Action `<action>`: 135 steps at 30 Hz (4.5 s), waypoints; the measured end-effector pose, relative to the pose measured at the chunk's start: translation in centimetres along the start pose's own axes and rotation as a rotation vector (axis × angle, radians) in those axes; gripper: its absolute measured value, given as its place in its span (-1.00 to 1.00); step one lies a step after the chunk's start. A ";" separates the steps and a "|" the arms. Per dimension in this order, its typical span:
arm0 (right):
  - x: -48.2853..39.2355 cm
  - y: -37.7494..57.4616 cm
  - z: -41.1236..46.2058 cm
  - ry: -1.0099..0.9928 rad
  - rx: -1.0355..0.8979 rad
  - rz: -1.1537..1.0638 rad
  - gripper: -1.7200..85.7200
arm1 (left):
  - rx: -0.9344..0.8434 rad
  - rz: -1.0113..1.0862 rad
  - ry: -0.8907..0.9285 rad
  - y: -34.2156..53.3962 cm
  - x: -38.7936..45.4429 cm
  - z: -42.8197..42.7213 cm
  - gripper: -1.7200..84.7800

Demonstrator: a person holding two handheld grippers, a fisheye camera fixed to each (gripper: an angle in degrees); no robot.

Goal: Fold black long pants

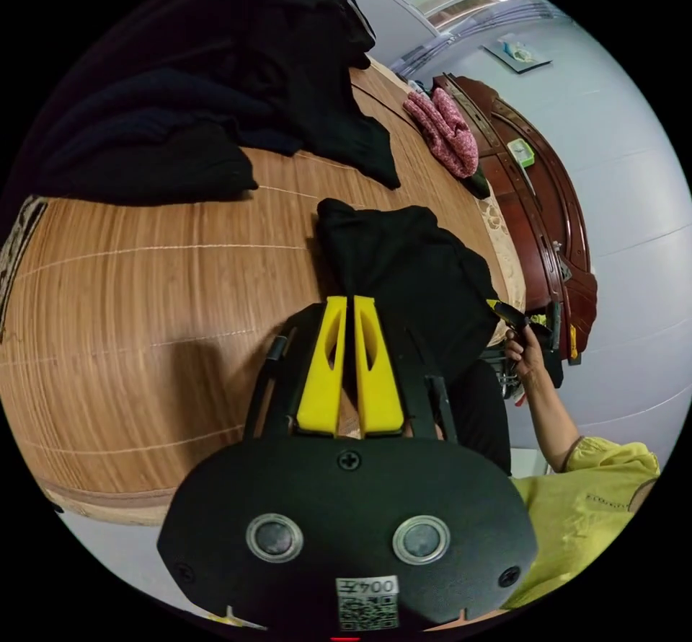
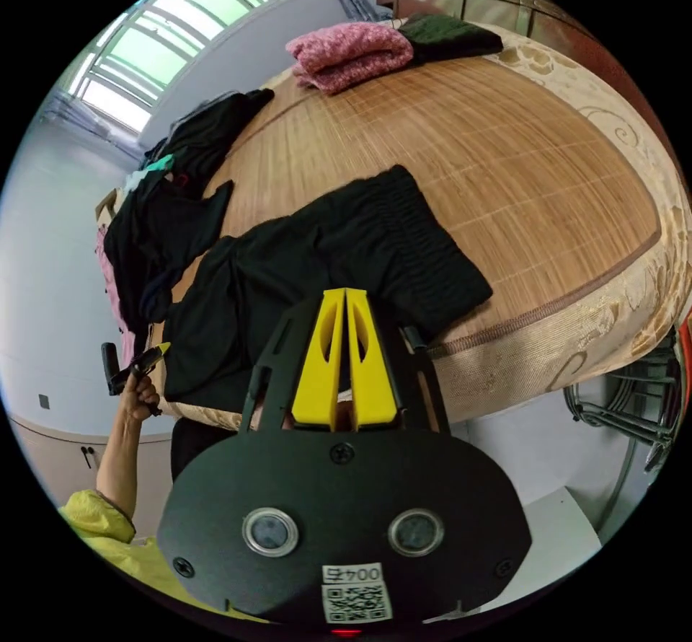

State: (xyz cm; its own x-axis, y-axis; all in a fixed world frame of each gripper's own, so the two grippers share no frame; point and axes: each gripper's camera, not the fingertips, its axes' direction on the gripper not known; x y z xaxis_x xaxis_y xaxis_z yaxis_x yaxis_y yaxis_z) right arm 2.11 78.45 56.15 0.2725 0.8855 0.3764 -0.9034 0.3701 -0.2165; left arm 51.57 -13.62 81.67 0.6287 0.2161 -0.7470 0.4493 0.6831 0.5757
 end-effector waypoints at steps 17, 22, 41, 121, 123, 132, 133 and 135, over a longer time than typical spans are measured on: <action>-0.6 -3.2 9.1 -0.635 -0.328 0.230 -0.72 | 0.153 0.435 -0.111 10.6 19.0 -4.5 -0.82; -1.9 -5.0 10.8 -0.557 -0.357 0.203 -0.71 | 0.007 0.642 -0.184 10.0 26.7 -2.0 -0.70; -7.6 -12.6 13.5 -0.623 -0.347 0.106 -0.90 | -0.038 0.690 -0.389 8.4 39.3 -4.0 -0.89; -29.4 1.2 15.0 0.245 -0.166 -0.283 -0.83 | 0.046 0.465 -0.739 25.8 46.6 -18.0 -0.68; -29.1 1.8 14.8 0.236 -0.149 -0.281 -0.84 | 0.040 0.476 -0.768 26.0 46.7 -17.7 -0.69; -27.9 3.5 13.8 0.194 -0.129 -0.239 -0.88 | 0.031 0.526 -0.820 26.2 47.0 -16.3 -0.74; -28.0 3.7 13.8 0.207 -0.128 -0.250 -0.88 | 0.034 0.543 -0.831 26.2 47.2 -16.0 -0.75; -28.1 4.1 13.7 0.226 -0.130 -0.261 -0.88 | 0.054 0.556 -0.861 26.3 47.4 -15.8 -0.78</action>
State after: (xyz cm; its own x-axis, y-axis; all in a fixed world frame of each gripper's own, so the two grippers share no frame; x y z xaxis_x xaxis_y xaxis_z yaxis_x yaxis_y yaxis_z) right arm -13.74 51.21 57.00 0.5676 0.7907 0.2291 -0.7482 0.6116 -0.2572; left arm 83.13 25.60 56.14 0.9894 -0.0959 0.1092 -0.0296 0.6024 0.7976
